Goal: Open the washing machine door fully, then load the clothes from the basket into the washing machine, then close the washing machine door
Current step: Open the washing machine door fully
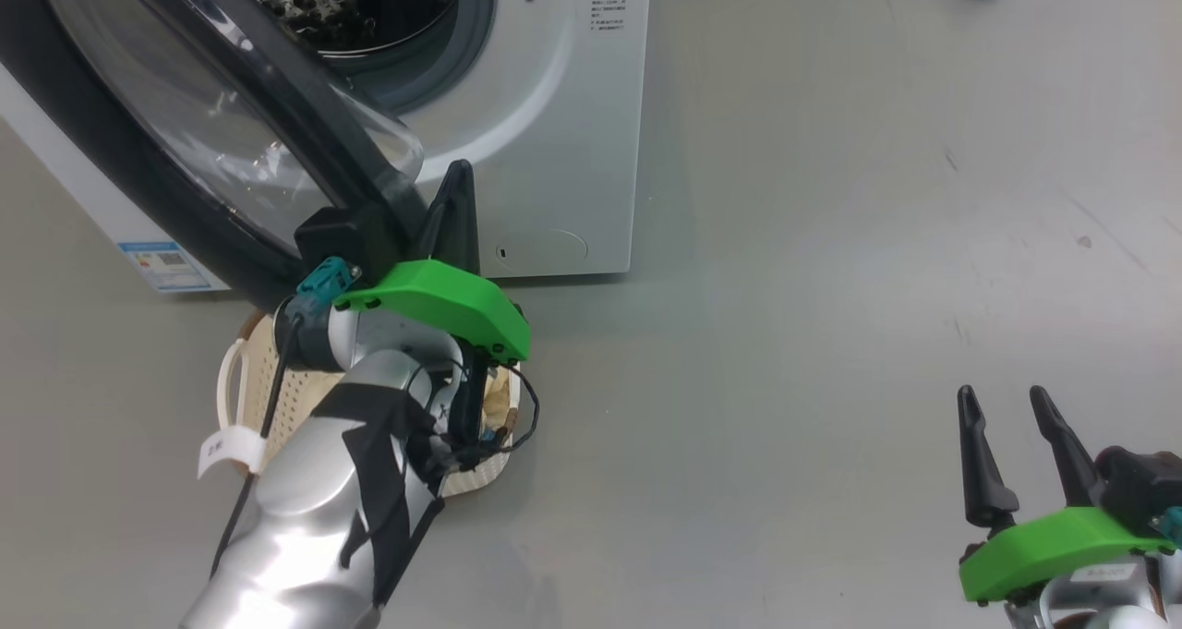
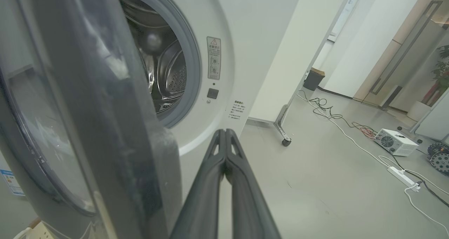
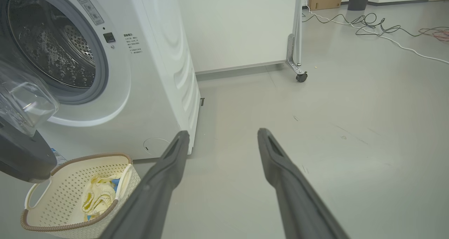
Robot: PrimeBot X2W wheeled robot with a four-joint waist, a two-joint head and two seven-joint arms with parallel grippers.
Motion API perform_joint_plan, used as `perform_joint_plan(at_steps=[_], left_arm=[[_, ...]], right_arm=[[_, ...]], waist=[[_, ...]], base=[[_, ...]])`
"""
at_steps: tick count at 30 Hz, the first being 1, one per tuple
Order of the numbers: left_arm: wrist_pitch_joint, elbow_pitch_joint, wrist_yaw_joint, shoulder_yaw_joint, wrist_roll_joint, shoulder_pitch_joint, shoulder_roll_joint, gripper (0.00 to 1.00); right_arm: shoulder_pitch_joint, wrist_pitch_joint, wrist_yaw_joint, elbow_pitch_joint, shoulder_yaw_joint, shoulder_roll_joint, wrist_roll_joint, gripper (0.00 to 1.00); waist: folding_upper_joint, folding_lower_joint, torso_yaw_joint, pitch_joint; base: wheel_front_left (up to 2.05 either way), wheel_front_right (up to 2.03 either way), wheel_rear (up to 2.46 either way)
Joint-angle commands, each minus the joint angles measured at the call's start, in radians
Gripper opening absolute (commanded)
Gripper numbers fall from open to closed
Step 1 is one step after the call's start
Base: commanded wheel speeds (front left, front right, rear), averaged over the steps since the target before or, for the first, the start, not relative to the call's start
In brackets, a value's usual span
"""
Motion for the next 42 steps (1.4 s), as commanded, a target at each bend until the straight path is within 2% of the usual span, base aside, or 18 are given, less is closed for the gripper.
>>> perform_joint_plan(at_steps=[1,8,19,29,42], left_arm=[[-0.01,-0.017,0.001,0.037,-0.006,-0.053,0.014,0.0],[-0.027,0.058,-0.01,0.043,-0.028,-0.054,0.014,0.0],[-0.044,0.103,-0.019,0.026,-0.043,-0.045,0.014,0.0],[-0.053,0.086,-0.029,-0.013,-0.031,-0.028,0.014,0.0],[-0.058,0.002,-0.015,-0.035,-0.013,0.023,0.019,0.0]], right_arm=[[-0.036,-0.007,0.004,-0.032,0.018,-0.017,0.004,1.0],[-0.032,0.0,0.004,-0.044,0.012,-0.017,0.006,1.0],[-0.018,0.006,0.004,-0.049,-0.012,-0.017,0.01,1.0],[-0.022,0.015,0.004,-0.056,-0.017,-0.017,0.009,1.0],[-0.026,0.025,0.004,-0.062,-0.034,-0.017,0.001,1.0]], waist=[[-0.0001,0.0,0.003,-0.001],[-0.0001,0.0,0.023,-0.007],[-0.0001,0.0,0.063,-0.009],[-0.0001,0.0,0.131,0.003],[-0.0001,0.0,0.212,0.012]], base=[[0.0,0.0,0.0],[0.0,0.0,0.0],[0.0,0.0,0.0],[0.0,0.0,0.0],[0.0,0.0,0.0]])
